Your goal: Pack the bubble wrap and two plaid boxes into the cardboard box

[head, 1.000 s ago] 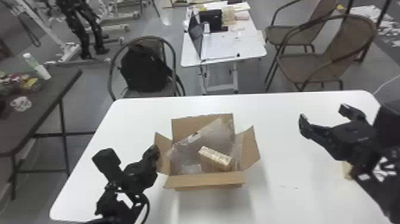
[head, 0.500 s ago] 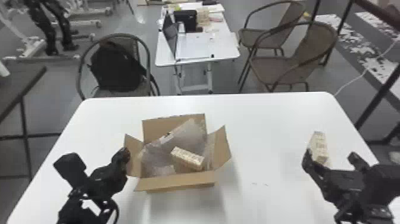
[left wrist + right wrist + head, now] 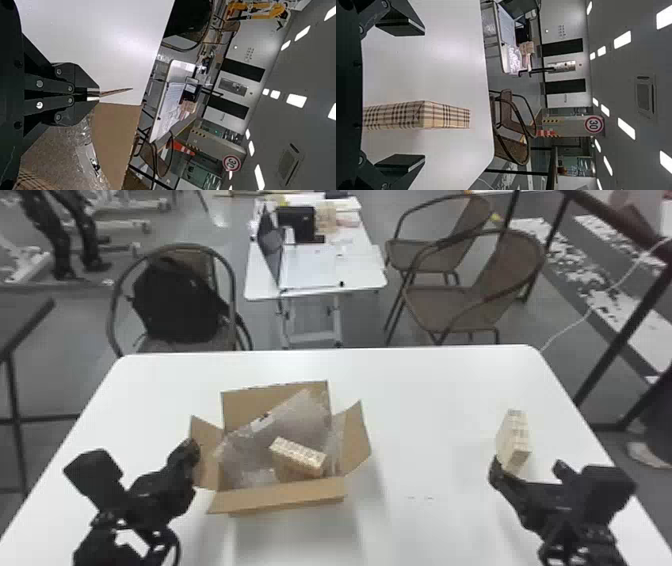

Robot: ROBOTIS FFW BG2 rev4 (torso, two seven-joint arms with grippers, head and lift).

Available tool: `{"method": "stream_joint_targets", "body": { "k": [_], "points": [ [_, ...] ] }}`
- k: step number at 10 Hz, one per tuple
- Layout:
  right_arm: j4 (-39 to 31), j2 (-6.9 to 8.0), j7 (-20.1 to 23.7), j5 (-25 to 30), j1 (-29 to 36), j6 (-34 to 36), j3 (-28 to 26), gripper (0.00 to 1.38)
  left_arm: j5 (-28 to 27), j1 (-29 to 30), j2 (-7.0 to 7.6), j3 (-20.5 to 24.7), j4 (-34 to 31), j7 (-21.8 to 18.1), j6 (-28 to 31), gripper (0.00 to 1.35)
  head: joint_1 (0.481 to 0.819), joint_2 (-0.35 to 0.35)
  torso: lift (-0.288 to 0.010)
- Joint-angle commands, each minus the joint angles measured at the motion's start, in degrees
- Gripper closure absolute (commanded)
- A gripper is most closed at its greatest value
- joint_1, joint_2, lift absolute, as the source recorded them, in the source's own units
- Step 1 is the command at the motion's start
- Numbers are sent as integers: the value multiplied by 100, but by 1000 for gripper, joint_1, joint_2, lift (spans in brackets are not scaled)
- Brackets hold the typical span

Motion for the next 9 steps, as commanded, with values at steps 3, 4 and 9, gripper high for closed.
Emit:
{"method": "stream_joint_targets", "body": {
  "k": [3,4,9],
  "points": [
    [733,-123,194,25,-392,-1,-25,167,9,9,-15,1,0,0,-2,1220,695,34,-37],
    [873,-114,194,60,-489,-1,-25,167,9,9,-15,-8,0,-9,-2,1220,695,33,-37],
    [1532,-281,335,227,-1069,69,-42,167,18,35,-15,19,0,-53,-29,1220,695,15,-37]
  ]
}}
